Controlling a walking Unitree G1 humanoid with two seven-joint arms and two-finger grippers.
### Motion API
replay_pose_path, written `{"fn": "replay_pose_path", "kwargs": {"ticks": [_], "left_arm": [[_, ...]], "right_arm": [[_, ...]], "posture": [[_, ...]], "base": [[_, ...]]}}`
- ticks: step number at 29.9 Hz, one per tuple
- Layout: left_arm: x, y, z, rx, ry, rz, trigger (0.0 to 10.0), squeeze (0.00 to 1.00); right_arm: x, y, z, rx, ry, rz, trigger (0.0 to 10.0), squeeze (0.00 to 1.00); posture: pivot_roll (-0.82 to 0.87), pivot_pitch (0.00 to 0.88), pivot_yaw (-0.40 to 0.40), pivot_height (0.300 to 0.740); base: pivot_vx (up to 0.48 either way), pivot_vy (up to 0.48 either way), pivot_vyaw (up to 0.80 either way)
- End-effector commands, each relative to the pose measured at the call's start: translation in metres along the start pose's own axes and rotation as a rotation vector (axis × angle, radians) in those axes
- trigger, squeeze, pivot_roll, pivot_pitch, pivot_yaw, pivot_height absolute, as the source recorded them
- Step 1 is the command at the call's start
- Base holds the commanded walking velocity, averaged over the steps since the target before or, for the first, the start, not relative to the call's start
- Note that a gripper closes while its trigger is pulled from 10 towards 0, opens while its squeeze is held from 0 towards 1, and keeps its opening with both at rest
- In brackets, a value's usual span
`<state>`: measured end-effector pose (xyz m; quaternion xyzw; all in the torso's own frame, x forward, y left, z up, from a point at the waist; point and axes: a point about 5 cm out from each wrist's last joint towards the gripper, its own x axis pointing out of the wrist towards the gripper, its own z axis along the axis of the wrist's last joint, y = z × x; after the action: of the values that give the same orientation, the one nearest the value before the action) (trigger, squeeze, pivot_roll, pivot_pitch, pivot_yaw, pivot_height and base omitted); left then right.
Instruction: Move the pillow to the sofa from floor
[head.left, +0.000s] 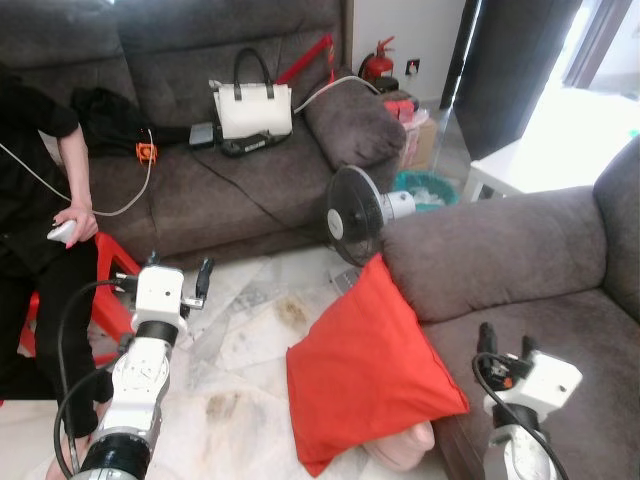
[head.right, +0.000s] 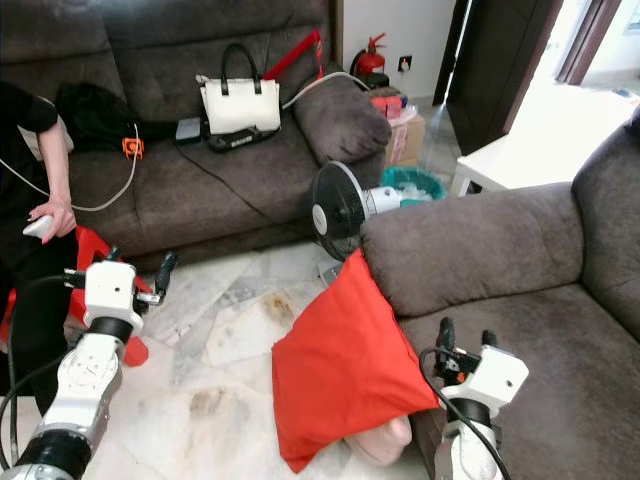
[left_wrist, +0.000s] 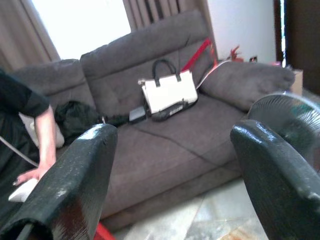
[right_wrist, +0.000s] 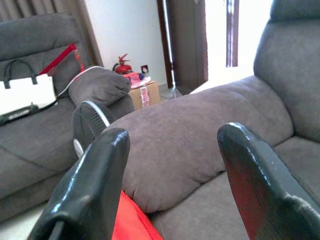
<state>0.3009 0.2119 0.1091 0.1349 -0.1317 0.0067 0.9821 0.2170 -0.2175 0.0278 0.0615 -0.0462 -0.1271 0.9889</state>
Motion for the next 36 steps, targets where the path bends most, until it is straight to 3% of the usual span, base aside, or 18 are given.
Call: {"fn": "replay_pose_path", "kwargs": {"ticks": [1, 9, 14, 17, 22, 33, 36], "left_arm": [[-0.001, -0.003, 0.006, 0.015, -0.016, -0.025, 10.0, 0.00], [-0.019, 0.002, 0.014, 0.037, 0.023, -0.033, 10.0, 0.00], [-0.029, -0.006, 0.015, 0.040, 0.039, -0.079, 10.0, 0.00], [-0.015, -0.004, 0.015, -0.002, 0.040, -0.009, 10.0, 0.00], [-0.003, -0.008, 0.019, -0.007, 0.041, -0.022, 10.0, 0.00], [0.013, -0.004, 0.031, 0.015, 0.022, -0.055, 10.0, 0.00], [0.017, -0.001, 0.035, 0.023, 0.013, -0.046, 10.0, 0.00]], "right_arm": [[-0.001, 0.005, 0.007, -0.006, -0.026, 0.024, 10.0, 0.00], [-0.019, 0.002, 0.017, -0.044, -0.021, 0.015, 10.0, 0.00], [-0.033, -0.003, 0.013, -0.049, 0.033, 0.024, 10.0, 0.00], [-0.016, -0.006, 0.018, 0.006, 0.010, -0.017, 10.0, 0.00], [-0.004, -0.003, 0.024, 0.021, -0.009, -0.030, 10.0, 0.00], [-0.002, 0.004, 0.020, 0.054, 0.001, -0.042, 10.0, 0.00], [0.005, 0.018, 0.019, 0.069, 0.017, 0.022, 10.0, 0.00]], "posture": [[0.09, 0.000, 0.045, 0.740], [0.07, 0.000, 0.049, 0.740], [0.08, 0.000, 0.018, 0.740], [0.07, 0.000, 0.011, 0.740], [0.06, 0.000, 0.035, 0.740], [0.10, 0.000, 0.060, 0.740], [0.14, 0.000, 0.044, 0.740]], "base": [[0.000, 0.000, 0.00], [0.000, 0.000, 0.00], [0.000, 0.000, 0.00], [0.000, 0.000, 0.00], [0.000, 0.000, 0.00], [0.000, 0.000, 0.00], [0.000, 0.000, 0.00]]}}
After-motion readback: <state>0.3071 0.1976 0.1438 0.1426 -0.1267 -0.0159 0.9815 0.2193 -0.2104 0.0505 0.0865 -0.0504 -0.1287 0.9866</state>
